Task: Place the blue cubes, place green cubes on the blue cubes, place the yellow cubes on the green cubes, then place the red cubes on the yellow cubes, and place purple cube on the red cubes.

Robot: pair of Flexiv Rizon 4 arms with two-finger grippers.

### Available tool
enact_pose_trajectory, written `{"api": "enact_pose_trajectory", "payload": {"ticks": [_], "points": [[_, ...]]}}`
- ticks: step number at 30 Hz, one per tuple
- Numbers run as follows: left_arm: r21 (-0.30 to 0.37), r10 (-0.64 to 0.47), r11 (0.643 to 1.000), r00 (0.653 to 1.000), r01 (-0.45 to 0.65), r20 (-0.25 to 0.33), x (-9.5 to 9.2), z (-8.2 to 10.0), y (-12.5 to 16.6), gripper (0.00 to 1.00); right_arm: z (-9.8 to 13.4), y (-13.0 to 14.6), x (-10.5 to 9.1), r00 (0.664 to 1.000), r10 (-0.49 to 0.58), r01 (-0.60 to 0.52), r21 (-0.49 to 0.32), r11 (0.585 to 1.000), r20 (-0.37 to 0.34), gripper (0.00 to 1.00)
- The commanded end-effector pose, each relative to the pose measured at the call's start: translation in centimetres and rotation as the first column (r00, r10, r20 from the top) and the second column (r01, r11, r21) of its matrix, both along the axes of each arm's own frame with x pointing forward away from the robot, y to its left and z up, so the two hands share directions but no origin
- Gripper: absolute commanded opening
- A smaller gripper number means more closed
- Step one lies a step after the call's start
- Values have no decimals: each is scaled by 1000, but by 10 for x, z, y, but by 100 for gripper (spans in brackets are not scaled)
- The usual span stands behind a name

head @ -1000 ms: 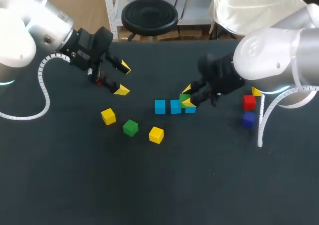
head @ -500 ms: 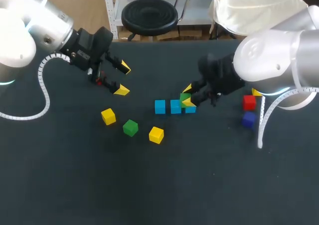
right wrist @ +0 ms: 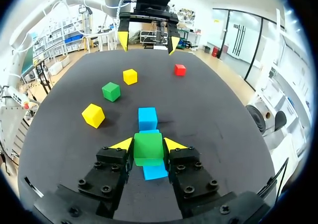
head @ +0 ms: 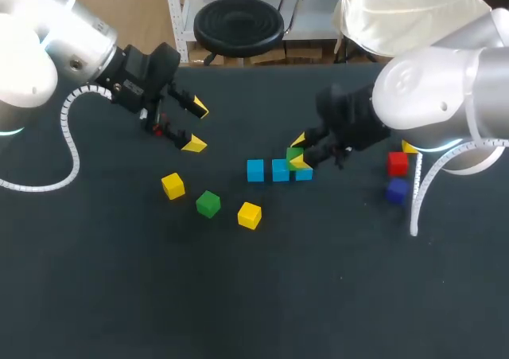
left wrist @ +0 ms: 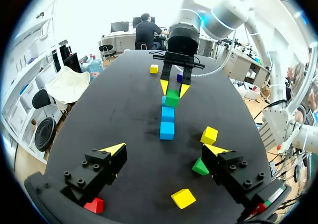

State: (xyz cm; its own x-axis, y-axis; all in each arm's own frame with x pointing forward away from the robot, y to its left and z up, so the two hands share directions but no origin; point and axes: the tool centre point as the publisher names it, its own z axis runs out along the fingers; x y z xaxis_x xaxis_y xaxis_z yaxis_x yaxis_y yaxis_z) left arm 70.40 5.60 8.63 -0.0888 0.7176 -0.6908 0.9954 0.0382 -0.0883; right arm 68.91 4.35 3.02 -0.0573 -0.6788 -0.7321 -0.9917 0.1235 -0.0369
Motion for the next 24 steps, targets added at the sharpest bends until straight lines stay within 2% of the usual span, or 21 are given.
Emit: {"api": "enact_pose_trajectory", "payload": {"ticks": [1, 15, 19, 20, 24], "points": [[1, -1, 1000, 1000, 1, 0, 0, 0, 0, 100, 0, 1, 0, 1000, -3, 3, -2, 1000, -3, 0], [1, -1, 1000, 1000, 1, 0, 0, 0, 0, 100, -3, 1, -1, 1000, -13, 13, -7, 1000, -15, 0], [1, -1, 1000, 1000, 1, 0, 0, 0, 0, 100, -5, 1, 0, 1000, -13, 13, -9, 1000, -18, 10], [1, -1, 1000, 1000, 1, 0, 0, 0, 0, 100, -5, 0, 0, 1000, -13, 13, -8, 1000, -19, 17], [1, -1, 1000, 1000, 1, 0, 0, 0, 0, 100, -5, -1, 1, 1000, -13, 13, -6, 1000, -16, 14]]}}
